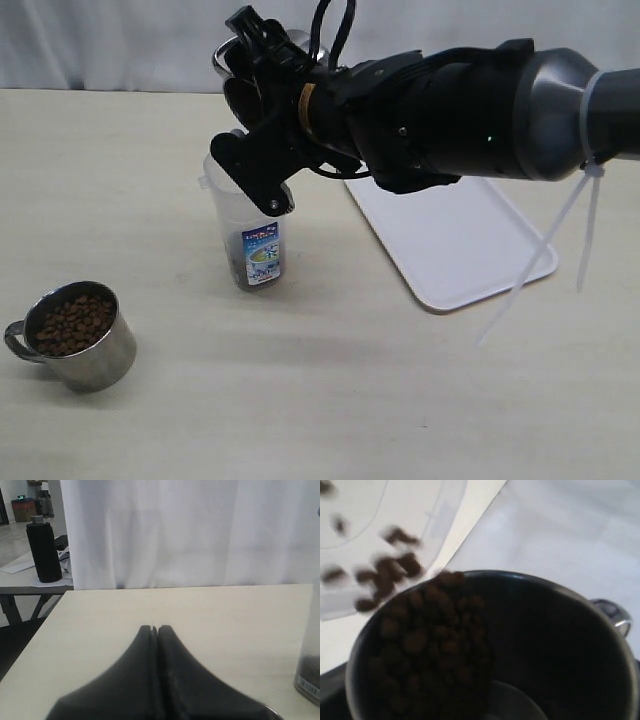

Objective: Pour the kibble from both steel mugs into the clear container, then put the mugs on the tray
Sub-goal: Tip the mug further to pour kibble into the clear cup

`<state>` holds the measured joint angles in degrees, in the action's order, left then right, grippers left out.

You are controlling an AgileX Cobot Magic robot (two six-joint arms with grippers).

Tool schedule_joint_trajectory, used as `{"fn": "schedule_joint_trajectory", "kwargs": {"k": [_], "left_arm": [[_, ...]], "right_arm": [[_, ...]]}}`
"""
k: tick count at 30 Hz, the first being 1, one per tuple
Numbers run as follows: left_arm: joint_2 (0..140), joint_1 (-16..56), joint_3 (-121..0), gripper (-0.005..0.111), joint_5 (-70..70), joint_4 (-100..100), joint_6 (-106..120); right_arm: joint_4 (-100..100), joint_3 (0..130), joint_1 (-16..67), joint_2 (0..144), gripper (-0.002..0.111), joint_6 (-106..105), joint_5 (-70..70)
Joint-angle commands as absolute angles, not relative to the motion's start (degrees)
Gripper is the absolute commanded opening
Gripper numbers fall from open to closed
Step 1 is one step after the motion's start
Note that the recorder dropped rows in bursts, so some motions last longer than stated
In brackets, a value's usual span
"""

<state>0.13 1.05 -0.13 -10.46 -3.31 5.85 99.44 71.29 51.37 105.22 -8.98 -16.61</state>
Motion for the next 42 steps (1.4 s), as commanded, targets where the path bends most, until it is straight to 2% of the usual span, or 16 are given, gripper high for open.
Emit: {"fn": "schedule_joint_trajectory", "kwargs": {"k": [1,42], "left_arm": [[0.0,1.13,0.0,0.0,-9.92,-3.05,5.74],[0.0,1.13,0.0,0.0,-9.92,-3.05,5.74]], "right_arm": [[99.95,71.89,51.41,104.87,0.004,-9.38,-17.47],[99.95,71.89,54.1,104.87,0.004,-17.3,-21.52]]}}
